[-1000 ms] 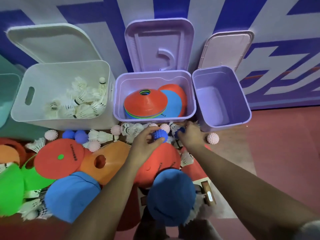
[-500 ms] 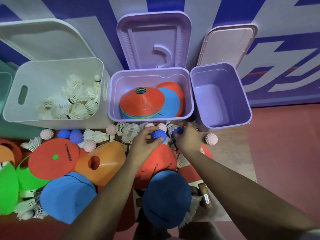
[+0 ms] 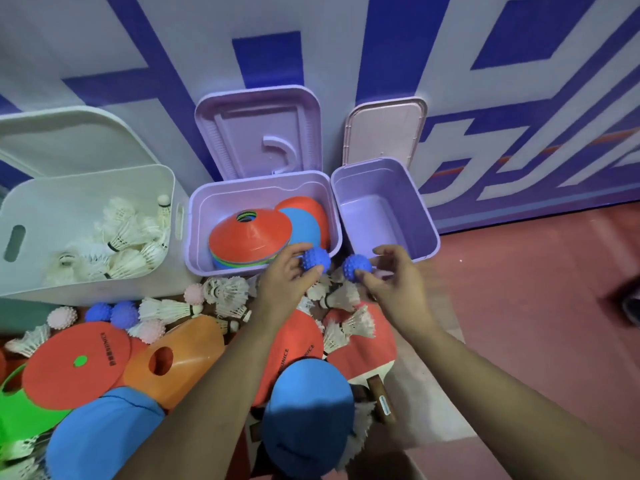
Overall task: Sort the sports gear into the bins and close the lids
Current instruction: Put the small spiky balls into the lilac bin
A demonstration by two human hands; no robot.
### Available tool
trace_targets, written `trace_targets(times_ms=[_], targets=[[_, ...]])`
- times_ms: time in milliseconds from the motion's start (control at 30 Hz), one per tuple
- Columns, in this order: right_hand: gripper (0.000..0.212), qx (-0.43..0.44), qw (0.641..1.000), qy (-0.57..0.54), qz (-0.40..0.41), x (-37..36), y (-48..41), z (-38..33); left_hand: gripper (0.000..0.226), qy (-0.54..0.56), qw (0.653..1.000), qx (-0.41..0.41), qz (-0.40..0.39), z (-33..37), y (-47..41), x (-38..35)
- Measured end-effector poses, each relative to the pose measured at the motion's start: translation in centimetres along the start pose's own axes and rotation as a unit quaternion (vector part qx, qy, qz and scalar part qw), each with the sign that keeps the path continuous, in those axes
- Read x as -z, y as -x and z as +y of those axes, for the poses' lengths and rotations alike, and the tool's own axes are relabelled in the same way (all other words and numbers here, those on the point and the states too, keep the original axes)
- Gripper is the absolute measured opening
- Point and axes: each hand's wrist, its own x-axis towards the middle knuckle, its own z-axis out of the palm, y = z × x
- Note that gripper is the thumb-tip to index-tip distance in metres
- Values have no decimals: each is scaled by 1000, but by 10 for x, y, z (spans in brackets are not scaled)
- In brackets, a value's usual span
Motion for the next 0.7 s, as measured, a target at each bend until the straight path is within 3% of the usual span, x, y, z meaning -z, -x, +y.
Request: trace_targets(times_ms=[100,167,433,533,600,700], targets=[[41,27,998,56,30,31,-32,-3,43,-25,999,-33,-23,18,-29,-31],[40,37,991,128,31,46,-59,4,43,-101,991,-81,-29,21,-51,-51],[18,72,920,377,-79,39,-121,34,44,-390,905,-153,-73,5,-111,-96],[25,77,919,372,-106,37,-125,39,47,-431,884,-153,-95,3,-115,-98],[33,74,933,342,-87,45,-114,35,43,-412,891,-167,-89,5,-107,-95],[20,118,956,266,-38,57,-77,26,28,-346,920,-177,-47,3,-76,-86]])
